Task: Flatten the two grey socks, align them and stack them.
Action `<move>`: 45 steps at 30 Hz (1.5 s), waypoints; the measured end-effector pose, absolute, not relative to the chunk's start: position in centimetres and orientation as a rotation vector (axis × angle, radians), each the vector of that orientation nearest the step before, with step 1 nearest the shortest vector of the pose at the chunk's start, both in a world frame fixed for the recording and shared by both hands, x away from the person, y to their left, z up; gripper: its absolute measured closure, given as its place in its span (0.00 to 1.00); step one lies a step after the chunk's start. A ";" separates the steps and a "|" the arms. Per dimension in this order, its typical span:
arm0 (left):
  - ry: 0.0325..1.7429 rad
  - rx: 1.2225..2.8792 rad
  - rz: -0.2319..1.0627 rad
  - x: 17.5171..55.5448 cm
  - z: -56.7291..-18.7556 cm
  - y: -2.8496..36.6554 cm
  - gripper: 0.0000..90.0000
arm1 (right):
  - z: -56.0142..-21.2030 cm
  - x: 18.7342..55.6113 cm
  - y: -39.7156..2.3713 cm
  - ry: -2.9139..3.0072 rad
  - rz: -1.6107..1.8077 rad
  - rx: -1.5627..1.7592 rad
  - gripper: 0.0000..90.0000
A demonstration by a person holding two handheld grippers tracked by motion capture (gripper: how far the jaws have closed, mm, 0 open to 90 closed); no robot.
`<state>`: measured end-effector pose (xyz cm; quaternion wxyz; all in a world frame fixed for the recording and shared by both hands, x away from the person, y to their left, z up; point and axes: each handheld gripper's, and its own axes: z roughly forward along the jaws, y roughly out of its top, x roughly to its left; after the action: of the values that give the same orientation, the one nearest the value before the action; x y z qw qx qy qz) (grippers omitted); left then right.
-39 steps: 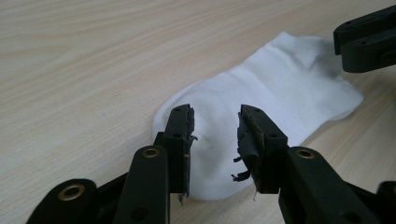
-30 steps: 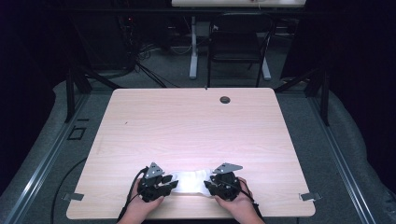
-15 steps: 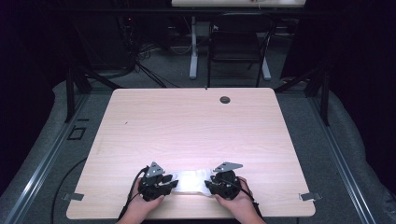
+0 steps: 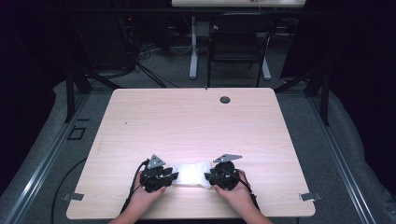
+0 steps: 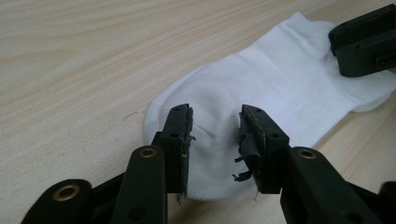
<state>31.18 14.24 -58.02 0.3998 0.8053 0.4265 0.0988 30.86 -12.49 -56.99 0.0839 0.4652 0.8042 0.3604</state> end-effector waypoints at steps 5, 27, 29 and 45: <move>1.084 2.027 0.268 31.7 -58.1 14.2 0.70 | -57.0 31.5 -12.5 2.383 1.082 1.408 0.74; 1.159 1.962 0.299 33.6 -58.3 13.8 0.71 | -57.2 33.6 -12.1 2.305 1.095 1.464 0.74; 1.166 1.959 0.299 33.8 -58.3 13.8 0.71 | -57.2 33.8 -12.1 2.305 1.093 1.465 0.73; 1.196 1.933 0.297 34.5 -58.2 13.7 0.65 | -57.3 34.6 -11.8 2.275 1.120 1.500 0.68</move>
<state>34.53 13.74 -58.25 0.4119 0.7684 0.4754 0.1180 34.55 -11.77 -57.27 0.0976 0.5068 0.7684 0.3785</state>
